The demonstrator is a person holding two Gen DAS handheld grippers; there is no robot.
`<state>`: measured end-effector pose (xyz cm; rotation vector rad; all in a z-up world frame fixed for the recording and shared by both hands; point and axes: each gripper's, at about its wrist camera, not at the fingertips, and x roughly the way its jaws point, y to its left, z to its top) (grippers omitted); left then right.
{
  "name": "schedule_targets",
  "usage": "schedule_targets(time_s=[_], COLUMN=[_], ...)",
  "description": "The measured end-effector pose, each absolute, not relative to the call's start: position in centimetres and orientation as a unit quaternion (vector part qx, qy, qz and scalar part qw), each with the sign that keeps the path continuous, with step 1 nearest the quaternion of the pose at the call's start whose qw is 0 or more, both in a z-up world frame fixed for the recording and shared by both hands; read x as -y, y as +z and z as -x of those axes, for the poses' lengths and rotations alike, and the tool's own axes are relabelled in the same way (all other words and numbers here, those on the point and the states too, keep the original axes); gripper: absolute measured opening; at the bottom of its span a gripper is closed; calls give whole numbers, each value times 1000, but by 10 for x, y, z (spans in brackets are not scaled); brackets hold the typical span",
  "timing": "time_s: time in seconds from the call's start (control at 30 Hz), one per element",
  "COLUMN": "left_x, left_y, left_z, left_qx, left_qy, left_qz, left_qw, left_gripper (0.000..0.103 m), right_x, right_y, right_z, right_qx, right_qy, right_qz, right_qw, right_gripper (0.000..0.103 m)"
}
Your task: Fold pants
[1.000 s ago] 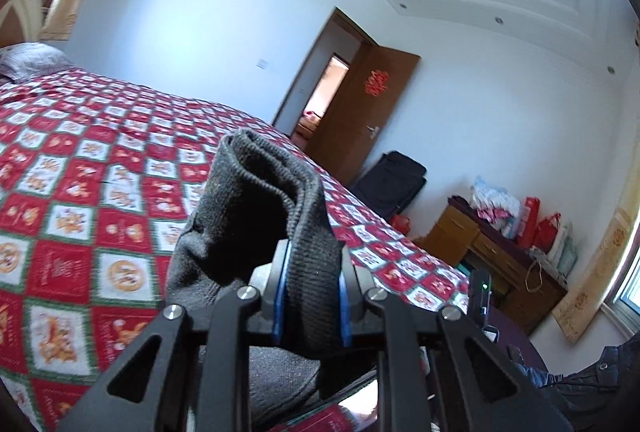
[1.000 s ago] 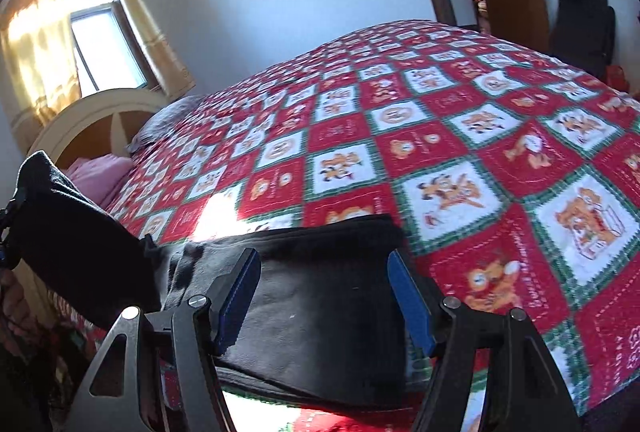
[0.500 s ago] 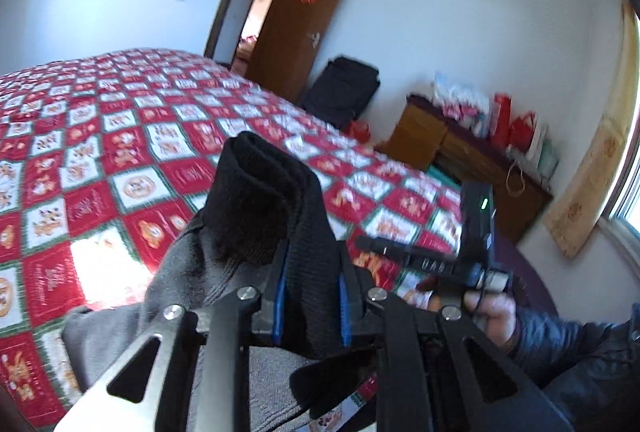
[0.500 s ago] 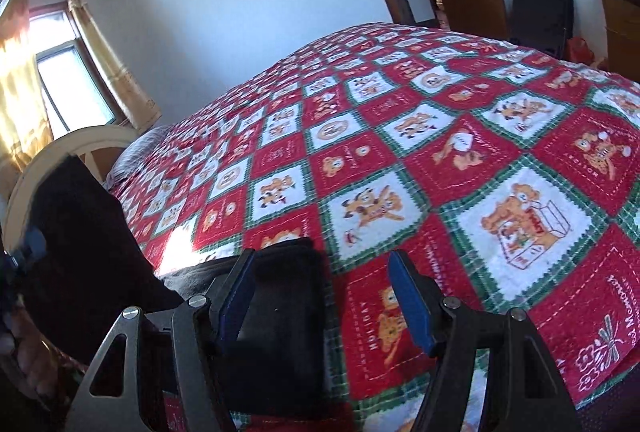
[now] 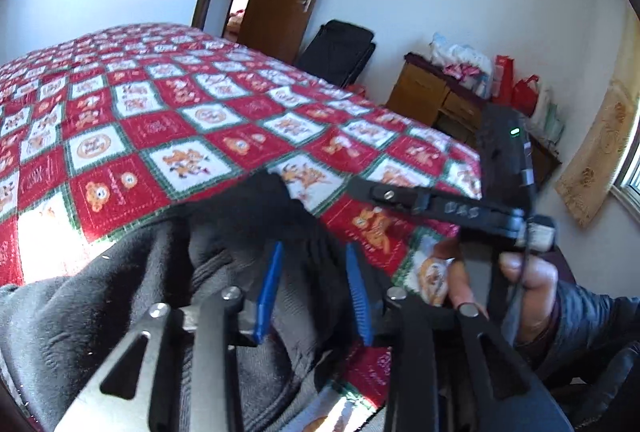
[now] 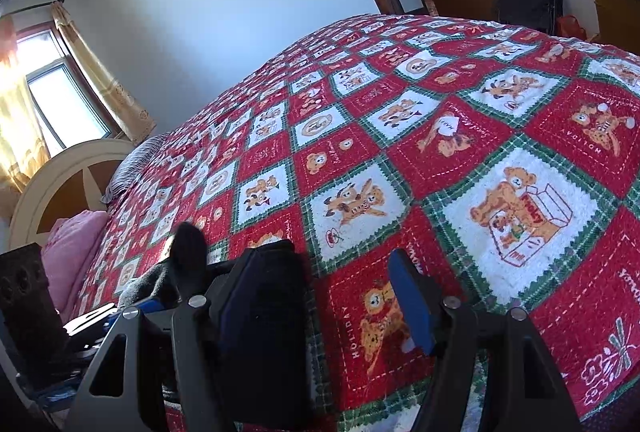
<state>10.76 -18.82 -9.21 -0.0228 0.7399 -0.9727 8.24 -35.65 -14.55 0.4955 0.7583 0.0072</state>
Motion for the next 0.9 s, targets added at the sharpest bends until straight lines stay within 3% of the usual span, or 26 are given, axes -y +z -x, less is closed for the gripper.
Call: schedule_targets(time_s=[0.03,0.13,0.33,0.47,0.5,0.53,0.6,0.63,0.73,0.8,0.9], left_x=[185,159,98,65,61,58,55,54,58,59,59], left_y=[-89,-77,-91,-113,-119,-123,-132,-135,-140,-138,-138], left_z=[-106,-99,-113,-124,-127,-129,-133,-135,-134,-132,-132], left_qx=[-338,-307,-306,-327,-331,-336,-346,-349,-352,-347,-341], left_qy=[-455,-431,-335,-271,-258,-248,-240,-241,-238,-234,-227], left_qz=[11,21,58,88,90,91,100,102,95,90,79], left_qw=[824,848,889,901,903,904,901,900,900,904,909], left_gripper=[56,72,86,86,86,86,86,86,91,99,102], right_x=[356,352,302,272,267,264,257,255,260,264,269], right_y=[-145,-139,-122,-132,-137,-140,-143,-145,-146,-142,-133], right_z=[-82,-80,-71,-69,-69,-68,-66,-67,-68,-63,-53], right_qx=[-366,-366,-388,-420,-428,-431,-434,-437,-446,-442,-428], right_qy=[3,16,89,99,93,89,81,83,81,81,74], right_qz=[-239,-239,-175,-115,-98,-83,-50,-43,-46,-54,-54], right_qw=[899,899,901,895,894,894,896,894,890,892,899], right_gripper=[68,68,68,67,64,52,41,30,17,15,14])
